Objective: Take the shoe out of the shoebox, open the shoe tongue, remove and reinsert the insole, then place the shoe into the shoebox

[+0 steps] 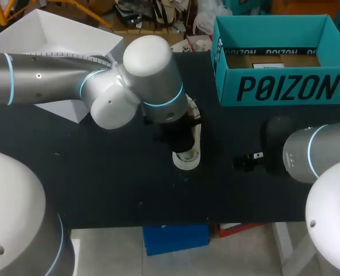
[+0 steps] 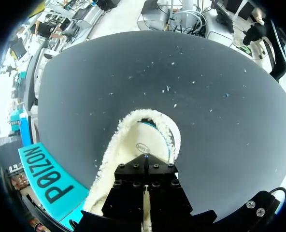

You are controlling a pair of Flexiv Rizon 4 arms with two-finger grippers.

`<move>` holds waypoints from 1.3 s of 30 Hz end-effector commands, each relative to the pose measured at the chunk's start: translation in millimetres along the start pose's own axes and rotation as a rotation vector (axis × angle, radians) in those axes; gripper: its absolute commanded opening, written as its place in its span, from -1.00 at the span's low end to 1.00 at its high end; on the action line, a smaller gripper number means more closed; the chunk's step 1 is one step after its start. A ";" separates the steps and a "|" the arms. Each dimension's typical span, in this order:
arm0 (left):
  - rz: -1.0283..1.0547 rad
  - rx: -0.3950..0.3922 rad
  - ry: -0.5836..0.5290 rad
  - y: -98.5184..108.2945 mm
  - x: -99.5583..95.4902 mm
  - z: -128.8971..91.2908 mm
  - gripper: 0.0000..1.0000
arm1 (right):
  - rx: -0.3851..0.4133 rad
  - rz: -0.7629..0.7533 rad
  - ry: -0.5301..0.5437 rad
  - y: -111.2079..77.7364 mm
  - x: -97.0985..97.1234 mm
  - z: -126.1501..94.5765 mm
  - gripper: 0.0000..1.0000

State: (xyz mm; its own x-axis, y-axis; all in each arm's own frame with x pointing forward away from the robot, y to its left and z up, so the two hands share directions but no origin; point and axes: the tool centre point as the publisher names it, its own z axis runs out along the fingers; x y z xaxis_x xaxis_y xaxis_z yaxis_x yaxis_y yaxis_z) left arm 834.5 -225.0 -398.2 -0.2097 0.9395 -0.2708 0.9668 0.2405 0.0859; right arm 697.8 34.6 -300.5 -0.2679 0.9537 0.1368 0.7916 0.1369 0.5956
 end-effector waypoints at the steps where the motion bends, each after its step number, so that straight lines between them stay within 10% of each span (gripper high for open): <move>1: 0.013 -0.014 -0.006 -0.8 1.1 -15.9 -1.00 | -0.004 0.001 -0.002 -1.3 0.9 0.6 1.00; 17: 0.051 0.030 -0.021 -10.5 24.6 -85.5 -1.00 | -0.004 0.001 -0.002 -1.3 0.9 0.6 1.00; 24: 0.053 0.024 -0.021 -8.8 31.2 -89.2 -0.60 | -0.004 0.001 -0.002 -1.3 0.9 0.6 1.00; 27: 0.057 0.022 -0.018 -8.6 34.3 -90.5 -0.15 | -0.004 0.001 -0.002 -1.3 0.9 0.6 1.00; 31: 0.068 0.012 -0.014 -7.7 43.1 -96.3 1.00 | -0.004 0.001 -0.002 -1.3 0.9 0.6 1.00; 33: 0.067 0.007 -0.004 -6.6 49.4 -100.0 0.99 | -0.004 0.001 -0.002 -1.3 0.9 0.6 1.00; 34: 0.057 0.003 -0.004 -6.1 52.7 -102.3 0.02 | -0.004 0.001 -0.002 -1.3 0.9 0.6 1.00; 36: 0.043 -0.007 0.002 -5.6 58.8 -106.1 -0.79 | -0.004 0.001 -0.002 -1.3 0.9 0.6 1.00; 39: 0.025 -0.010 0.010 -8.4 68.8 -113.3 -1.00 | -0.004 0.001 -0.002 -1.3 0.9 0.6 1.00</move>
State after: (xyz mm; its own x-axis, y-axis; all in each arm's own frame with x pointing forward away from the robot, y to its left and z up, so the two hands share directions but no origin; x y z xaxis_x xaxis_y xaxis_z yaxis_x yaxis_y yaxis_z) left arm 806.0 -149.0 -318.5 -0.1868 0.9501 -0.2500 0.9721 0.2154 0.0924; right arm 697.8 34.7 -300.5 -0.2680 0.9537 0.1368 0.7915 0.1369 0.5956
